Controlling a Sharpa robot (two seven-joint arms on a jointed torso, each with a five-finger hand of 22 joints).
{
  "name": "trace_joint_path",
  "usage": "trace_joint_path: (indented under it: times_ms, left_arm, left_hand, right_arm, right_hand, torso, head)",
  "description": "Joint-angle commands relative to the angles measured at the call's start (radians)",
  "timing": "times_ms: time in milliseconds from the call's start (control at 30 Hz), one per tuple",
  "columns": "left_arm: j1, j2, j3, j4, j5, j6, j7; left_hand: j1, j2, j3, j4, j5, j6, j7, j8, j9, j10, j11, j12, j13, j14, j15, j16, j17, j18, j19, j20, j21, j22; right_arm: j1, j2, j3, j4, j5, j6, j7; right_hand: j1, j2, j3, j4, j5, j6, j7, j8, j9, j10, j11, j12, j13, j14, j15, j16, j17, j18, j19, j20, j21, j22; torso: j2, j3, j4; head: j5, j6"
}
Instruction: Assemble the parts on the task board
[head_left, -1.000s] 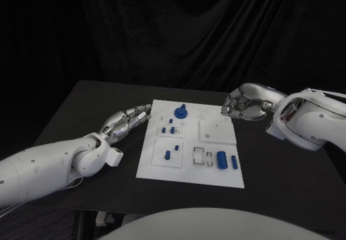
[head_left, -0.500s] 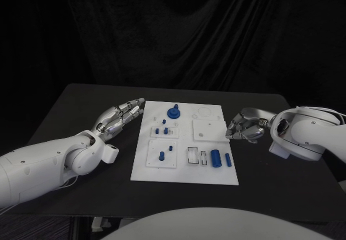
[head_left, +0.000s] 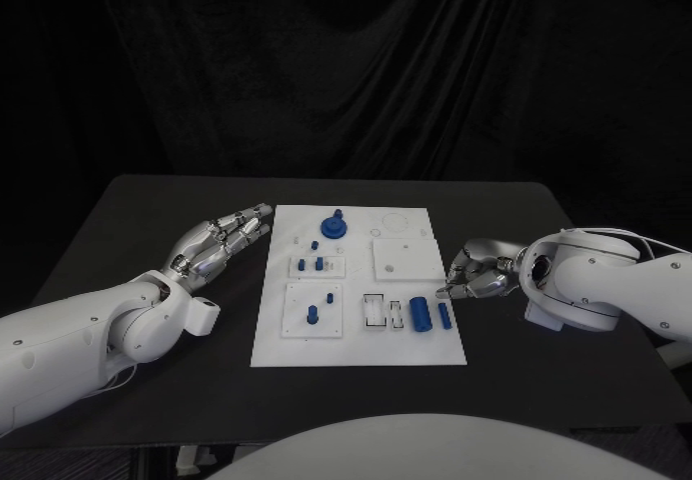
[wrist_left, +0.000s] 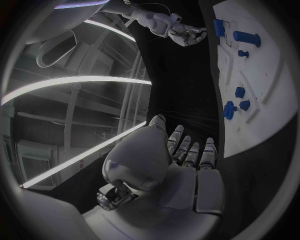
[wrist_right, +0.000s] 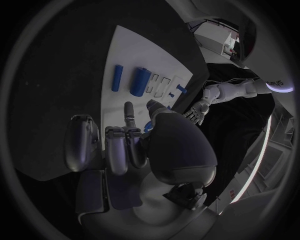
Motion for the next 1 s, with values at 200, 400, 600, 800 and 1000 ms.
trace_joint_path:
  times_ms: [200, 400, 600, 800, 1000]
  left_arm:
    - [-0.004, -0.003, 0.001, 0.002, 0.007, 0.028, 0.109]
    - [-0.005, -0.001, 0.001, -0.001, 0.007, 0.036, 0.099]
    - [-0.008, 0.000, 0.001, -0.002, 0.007, 0.042, 0.091]
    - [-0.010, 0.000, 0.001, -0.005, 0.007, 0.048, 0.080]
    - [-0.011, 0.001, 0.001, -0.006, 0.007, 0.055, 0.070]
  left_hand:
    - [0.019, -0.002, 0.012, 0.000, 0.008, 0.013, 0.005, 0.008, -0.002, 0.002, 0.009, 0.010, 0.002, 0.007, 0.016, 0.005, 0.003, 0.023, 0.000, 0.023, 0.001, -0.001]
    - [0.024, -0.003, 0.016, 0.000, 0.010, 0.011, 0.005, 0.009, -0.003, 0.002, 0.010, 0.009, 0.001, 0.012, 0.024, 0.008, 0.005, 0.028, 0.002, 0.037, 0.001, -0.001]
    - [0.030, -0.003, 0.023, -0.001, 0.013, 0.009, 0.004, 0.010, -0.005, 0.002, 0.010, 0.010, 0.002, 0.024, 0.035, 0.015, 0.009, 0.035, 0.004, 0.052, 0.002, 0.002]
    - [0.036, -0.004, 0.028, -0.003, 0.019, 0.006, 0.003, 0.010, -0.007, 0.003, 0.011, 0.011, 0.002, 0.029, 0.041, 0.018, 0.010, 0.037, 0.007, 0.060, 0.003, 0.004]
    - [0.044, -0.005, 0.035, -0.007, 0.024, 0.004, 0.002, 0.010, -0.008, 0.003, 0.011, 0.010, 0.002, 0.033, 0.046, 0.021, 0.011, 0.039, 0.009, 0.066, 0.005, 0.007]
  right_arm:
    - [-0.025, 0.018, 0.000, 0.013, -0.114, -0.008, -0.055]
    - [-0.041, 0.038, 0.000, 0.009, -0.120, -0.010, -0.056]
    - [-0.062, 0.063, 0.000, -0.005, -0.148, -0.030, -0.058]
    - [-0.075, 0.085, 0.000, -0.018, -0.202, -0.050, -0.059]
    - [-0.081, 0.102, 0.000, -0.033, -0.214, -0.049, -0.063]
  right_hand:
    - [-0.009, -0.001, -0.003, -0.005, 0.007, -0.043, -0.002, 0.029, 0.026, 0.109, -0.008, 0.002, 0.263, 0.104, -0.009, -0.001, 0.258, -0.021, 0.069, -0.009, 0.038, 0.221]
    - [-0.023, 0.003, -0.006, -0.002, -0.004, -0.091, 0.001, 0.079, 0.062, 0.109, -0.007, 0.002, 0.263, 0.103, -0.008, -0.001, 0.257, -0.022, 0.067, -0.008, 0.051, 0.222]
    - [-0.078, 0.012, -0.017, 0.001, -0.033, -0.102, 0.000, 0.112, 0.079, 0.109, -0.004, 0.002, 0.263, 0.103, -0.006, -0.003, 0.255, -0.022, 0.064, -0.005, 0.054, 0.222]
    - [-0.199, 0.023, -0.029, 0.003, -0.136, -0.109, -0.004, 0.145, 0.091, 0.109, -0.006, 0.002, 0.263, 0.101, -0.007, -0.007, 0.249, -0.022, 0.062, -0.004, 0.061, 0.222]
    - [-0.228, 0.025, -0.023, 0.004, -0.169, -0.099, -0.006, 0.162, 0.095, 0.109, -0.007, 0.002, 0.263, 0.101, -0.007, -0.008, 0.248, -0.022, 0.061, -0.004, 0.063, 0.222]
  torso:
    - [0.000, -0.0008, -0.0035]
    - [-0.001, -0.0007, -0.0019]
    - [0.001, 0.0007, -0.0012]
    - [0.000, 0.0000, -0.0008]
    - [0.000, 0.0010, -0.0008]
  head:
    - [0.007, 0.000]
    - [0.010, 0.000]
    - [0.013, 0.000]
    - [0.016, 0.000]
    - [0.016, 0.000]
